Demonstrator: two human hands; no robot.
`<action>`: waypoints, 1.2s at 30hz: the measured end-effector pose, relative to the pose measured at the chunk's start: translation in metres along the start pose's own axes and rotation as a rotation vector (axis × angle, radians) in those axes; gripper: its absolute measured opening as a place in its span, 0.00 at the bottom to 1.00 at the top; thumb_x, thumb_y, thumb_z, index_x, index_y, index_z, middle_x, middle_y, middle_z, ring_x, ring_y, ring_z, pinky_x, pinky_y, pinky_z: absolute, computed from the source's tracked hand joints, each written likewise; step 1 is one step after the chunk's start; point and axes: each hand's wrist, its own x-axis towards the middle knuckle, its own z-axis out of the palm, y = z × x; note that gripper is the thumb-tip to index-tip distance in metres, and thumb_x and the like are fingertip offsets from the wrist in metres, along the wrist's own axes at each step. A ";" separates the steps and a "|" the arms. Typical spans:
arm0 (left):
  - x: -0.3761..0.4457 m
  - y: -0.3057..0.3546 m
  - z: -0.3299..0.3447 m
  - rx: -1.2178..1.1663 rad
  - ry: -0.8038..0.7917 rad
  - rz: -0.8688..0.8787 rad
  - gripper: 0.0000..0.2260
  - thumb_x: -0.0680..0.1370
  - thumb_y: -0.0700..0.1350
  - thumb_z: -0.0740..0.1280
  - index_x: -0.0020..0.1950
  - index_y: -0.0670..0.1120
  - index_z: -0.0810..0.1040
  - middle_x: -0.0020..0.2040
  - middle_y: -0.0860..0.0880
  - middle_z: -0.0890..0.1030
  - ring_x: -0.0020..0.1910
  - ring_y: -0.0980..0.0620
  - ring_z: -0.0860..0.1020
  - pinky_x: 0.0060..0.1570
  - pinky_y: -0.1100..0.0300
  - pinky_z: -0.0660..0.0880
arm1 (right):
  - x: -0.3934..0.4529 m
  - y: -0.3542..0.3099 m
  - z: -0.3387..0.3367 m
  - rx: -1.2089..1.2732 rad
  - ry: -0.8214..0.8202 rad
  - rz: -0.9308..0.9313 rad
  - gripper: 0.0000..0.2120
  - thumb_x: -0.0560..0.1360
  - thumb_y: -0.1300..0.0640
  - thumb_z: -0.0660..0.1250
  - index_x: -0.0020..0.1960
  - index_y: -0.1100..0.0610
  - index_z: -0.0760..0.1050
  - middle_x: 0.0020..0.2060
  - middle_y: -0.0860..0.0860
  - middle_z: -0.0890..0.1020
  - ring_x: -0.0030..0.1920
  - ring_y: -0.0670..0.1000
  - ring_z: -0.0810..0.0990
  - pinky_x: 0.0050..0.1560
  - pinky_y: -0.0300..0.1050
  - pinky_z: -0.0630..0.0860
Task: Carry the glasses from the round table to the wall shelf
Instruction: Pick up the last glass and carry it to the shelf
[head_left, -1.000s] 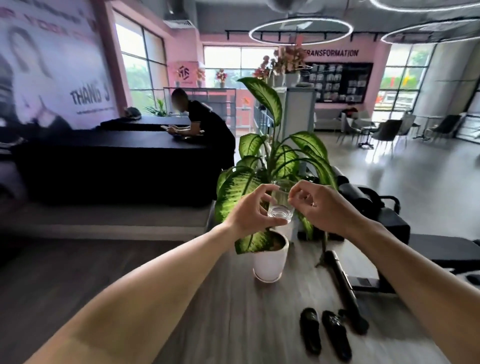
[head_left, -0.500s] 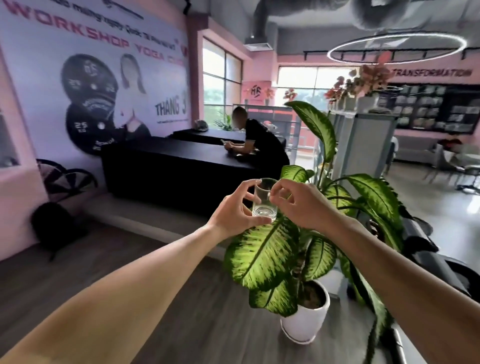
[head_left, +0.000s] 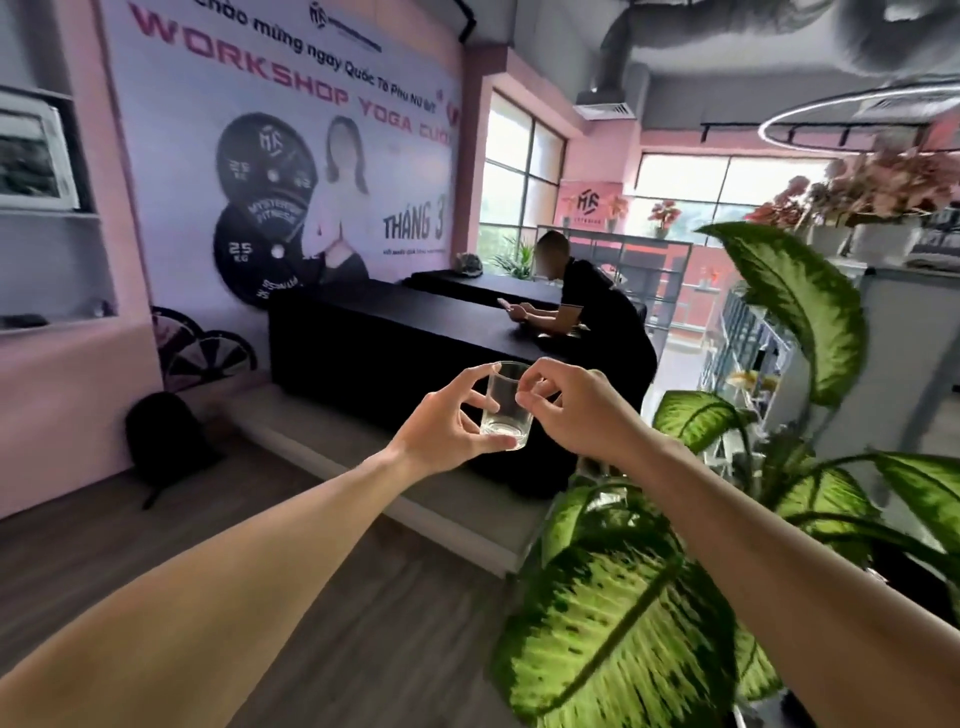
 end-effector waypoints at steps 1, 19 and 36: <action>0.015 -0.008 -0.004 0.007 0.003 -0.003 0.41 0.66 0.55 0.80 0.75 0.60 0.63 0.55 0.54 0.82 0.36 0.55 0.85 0.48 0.54 0.83 | 0.018 0.004 0.004 0.003 -0.001 0.000 0.05 0.77 0.47 0.67 0.52 0.45 0.78 0.46 0.44 0.84 0.42 0.43 0.81 0.46 0.45 0.79; 0.239 -0.193 -0.078 0.148 0.026 -0.087 0.38 0.68 0.54 0.80 0.73 0.61 0.64 0.55 0.55 0.81 0.38 0.56 0.85 0.51 0.55 0.83 | 0.313 0.078 0.128 0.144 -0.072 -0.092 0.04 0.77 0.48 0.67 0.50 0.46 0.79 0.43 0.46 0.84 0.41 0.44 0.81 0.45 0.43 0.77; 0.352 -0.355 -0.226 0.302 0.322 -0.358 0.40 0.67 0.55 0.80 0.73 0.63 0.62 0.54 0.57 0.81 0.39 0.56 0.85 0.52 0.54 0.82 | 0.585 0.032 0.277 0.333 -0.259 -0.398 0.04 0.76 0.46 0.68 0.50 0.43 0.78 0.45 0.43 0.83 0.42 0.45 0.81 0.47 0.43 0.79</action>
